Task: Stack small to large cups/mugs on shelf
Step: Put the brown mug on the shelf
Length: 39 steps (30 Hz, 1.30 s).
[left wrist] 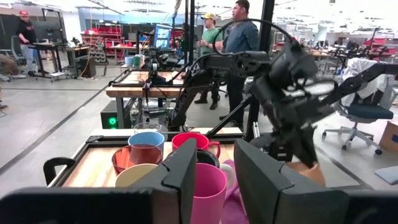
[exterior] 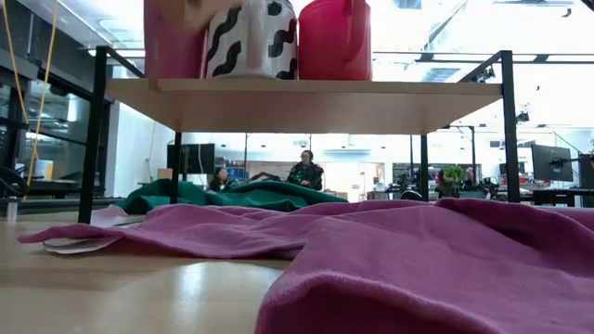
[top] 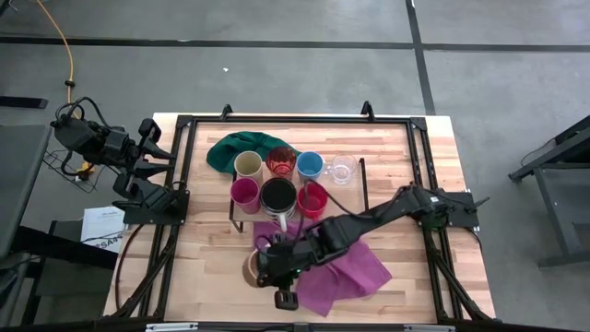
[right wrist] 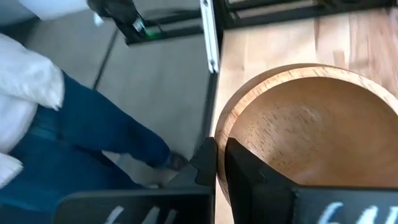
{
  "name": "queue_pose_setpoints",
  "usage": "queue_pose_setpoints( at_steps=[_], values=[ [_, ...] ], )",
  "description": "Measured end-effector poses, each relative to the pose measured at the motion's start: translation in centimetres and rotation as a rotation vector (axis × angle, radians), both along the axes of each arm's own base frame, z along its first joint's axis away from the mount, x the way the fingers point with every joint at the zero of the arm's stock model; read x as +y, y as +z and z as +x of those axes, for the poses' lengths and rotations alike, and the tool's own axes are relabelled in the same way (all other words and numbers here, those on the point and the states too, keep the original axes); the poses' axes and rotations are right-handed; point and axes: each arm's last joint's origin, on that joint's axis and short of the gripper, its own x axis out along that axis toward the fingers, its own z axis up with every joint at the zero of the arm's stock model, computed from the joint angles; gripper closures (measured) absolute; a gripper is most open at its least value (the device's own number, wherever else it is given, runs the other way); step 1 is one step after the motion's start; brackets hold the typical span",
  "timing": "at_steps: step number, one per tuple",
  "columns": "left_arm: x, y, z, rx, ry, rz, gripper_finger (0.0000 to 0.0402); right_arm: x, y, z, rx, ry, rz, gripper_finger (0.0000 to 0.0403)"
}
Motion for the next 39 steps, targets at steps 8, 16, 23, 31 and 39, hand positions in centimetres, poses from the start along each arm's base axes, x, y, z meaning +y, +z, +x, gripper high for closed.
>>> queue_pose_setpoints(
  at_steps=[8,16,23,31,39],
  values=[
    [0.0,0.1,0.0,-0.011,0.001,-0.015,0.0307,0.3,2.9,-1.3,-0.082,-0.008,0.064,0.0403],
    [0.1,0.3,0.0,-0.024,0.022,-0.020,0.0307,-0.6,5.8,-3.3,-0.133,-0.014,0.037,0.0403],
    [0.1,0.3,0.0,-0.024,0.022,-0.020,0.0307,-3.0,10.5,-6.1,-0.274,-0.092,-0.005,0.0403],
    [0.1,0.3,0.0,-0.024,0.022,-0.019,0.0307,-5.6,14.4,-11.3,-0.285,-0.254,-0.102,0.0403],
    [0.1,0.3,0.0,-0.023,0.022,-0.018,0.0307,-6.8,14.4,-14.9,-0.118,-0.362,-0.169,0.0403]
  ],
)
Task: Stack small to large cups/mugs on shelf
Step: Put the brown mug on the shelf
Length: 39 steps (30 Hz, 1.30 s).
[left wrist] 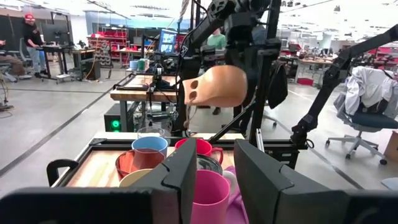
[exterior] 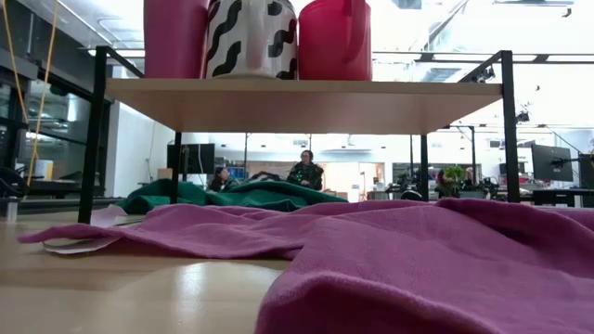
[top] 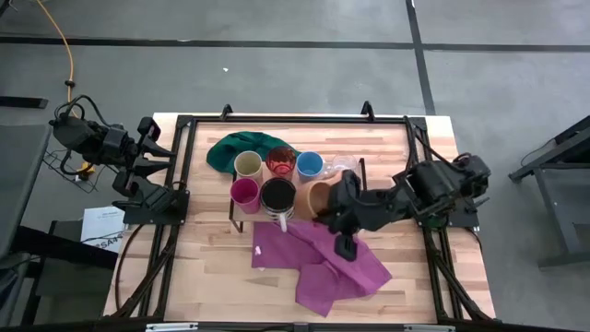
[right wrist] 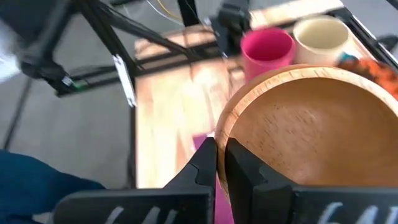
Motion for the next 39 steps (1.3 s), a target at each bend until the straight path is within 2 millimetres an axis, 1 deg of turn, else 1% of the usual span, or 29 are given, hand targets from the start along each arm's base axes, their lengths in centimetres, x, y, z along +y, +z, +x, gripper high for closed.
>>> queue_pose_setpoints(
  at_steps=[5,13,19,27,36,39],
  values=[
    [0.0,0.0,0.0,0.001,0.000,0.000,0.0307,-0.6,-0.3,-1.5,0.092,-0.048,-0.006,0.0403],
    [0.0,0.0,0.0,0.000,0.000,0.003,0.0307,-1.4,-0.2,-3.2,0.159,-0.096,-0.002,0.0403],
    [0.0,0.0,0.0,0.001,0.003,0.003,0.0307,-1.5,-0.8,-3.9,0.253,-0.119,0.002,0.0403],
    [0.0,0.0,0.0,0.002,0.015,0.004,0.0307,-1.3,-1.2,-3.6,0.274,-0.107,0.012,0.0403],
    [0.0,0.0,0.0,0.002,0.016,0.004,0.0307,-0.6,-3.8,-2.7,0.397,-0.085,0.002,0.0403],
    [0.0,0.0,0.0,0.002,0.016,0.004,0.0307,-0.6,-4.2,-2.6,0.412,-0.093,0.001,0.0403]
  ],
)
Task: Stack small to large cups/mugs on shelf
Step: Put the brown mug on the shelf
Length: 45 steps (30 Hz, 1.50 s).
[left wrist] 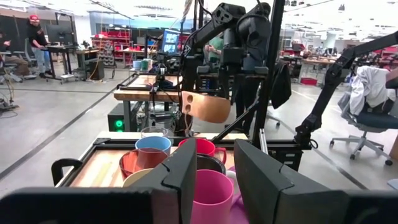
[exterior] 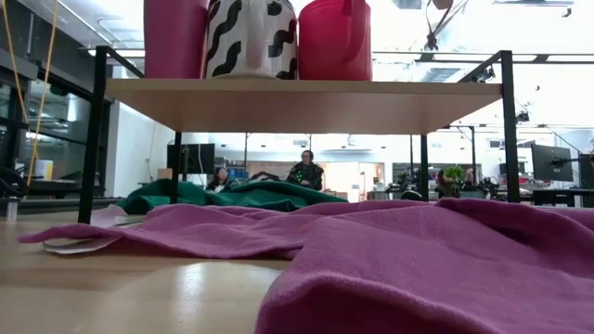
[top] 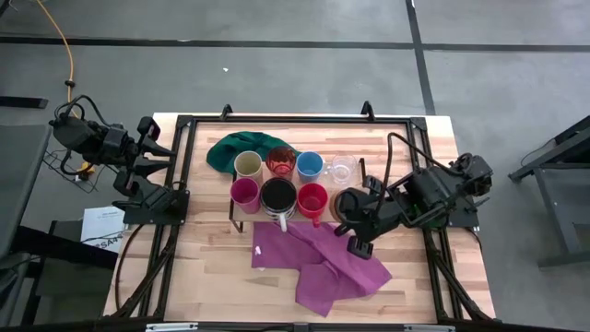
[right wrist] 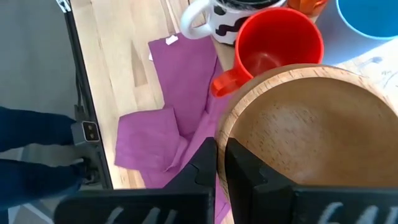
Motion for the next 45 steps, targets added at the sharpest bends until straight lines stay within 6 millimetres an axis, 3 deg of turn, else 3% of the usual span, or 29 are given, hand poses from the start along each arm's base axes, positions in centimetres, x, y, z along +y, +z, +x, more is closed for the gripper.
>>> queue_pose_setpoints(
  at_steps=[9,20,27,45],
  values=[
    [0.0,0.0,0.0,0.000,-0.001,0.000,0.0307,-0.1,0.0,-0.2,0.001,-0.007,0.003,0.0403],
    [0.0,0.0,0.0,0.000,-0.012,0.000,0.0307,0.0,-3.6,-0.2,0.151,-0.011,-0.031,0.0403],
    [0.0,0.0,0.0,0.000,-0.012,0.000,0.0307,-0.1,-4.6,0.1,0.168,-0.010,-0.041,0.0403],
    [0.0,0.0,0.0,-0.001,-0.016,-0.008,0.0307,-1.6,-5.0,1.3,0.190,0.097,-0.025,0.0403]
  ],
)
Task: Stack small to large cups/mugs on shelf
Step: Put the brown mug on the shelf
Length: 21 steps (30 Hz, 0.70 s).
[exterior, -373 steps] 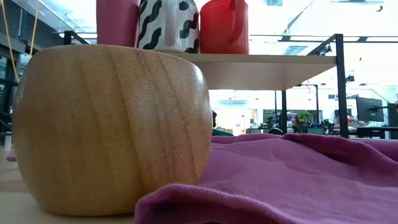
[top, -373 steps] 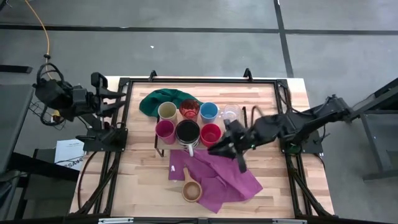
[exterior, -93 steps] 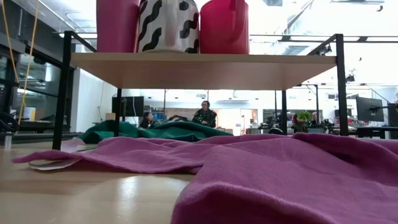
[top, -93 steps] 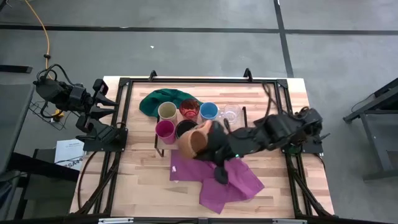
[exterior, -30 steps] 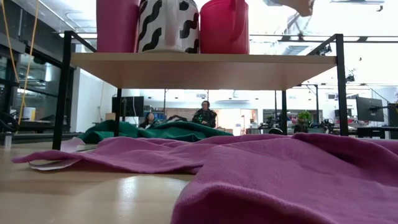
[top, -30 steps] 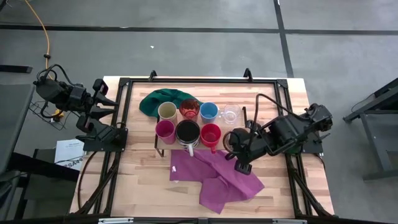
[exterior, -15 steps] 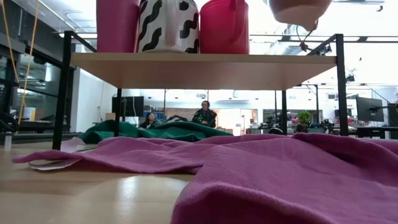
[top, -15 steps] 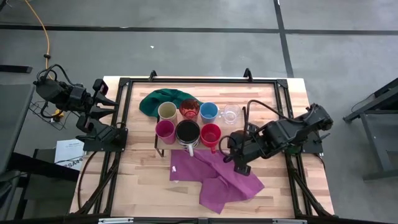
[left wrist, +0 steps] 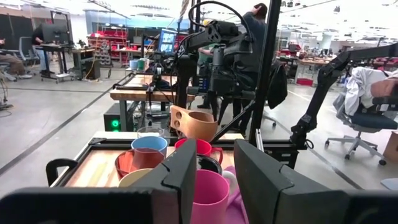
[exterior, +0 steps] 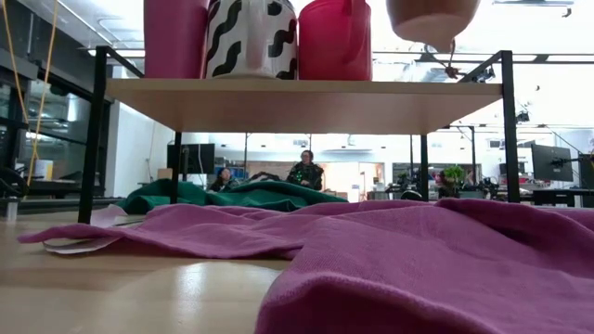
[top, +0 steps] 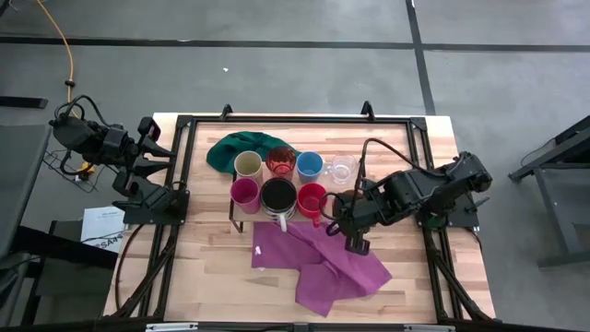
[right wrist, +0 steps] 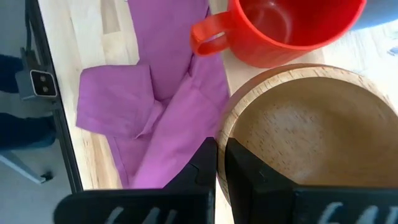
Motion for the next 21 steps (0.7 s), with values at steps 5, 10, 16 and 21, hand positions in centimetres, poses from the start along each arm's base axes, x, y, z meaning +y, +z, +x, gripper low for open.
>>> queue_pose_setpoints(
  at_steps=[5,10,16,21],
  values=[
    [0.0,0.0,0.0,-0.001,0.000,-0.001,0.0307,-0.3,0.0,0.1,0.004,0.025,0.001,0.0403],
    [0.0,0.0,0.0,-0.002,0.000,-0.004,0.0307,-0.6,0.0,0.3,0.006,0.046,-0.006,0.0403],
    [0.0,0.0,0.0,-0.001,0.000,-0.005,0.0307,-1.0,0.0,0.4,0.014,0.067,0.002,0.0403],
    [0.0,0.0,0.0,-0.001,-0.001,-0.006,0.0307,-1.1,0.2,0.2,0.009,0.072,0.004,0.0403]
  ],
)
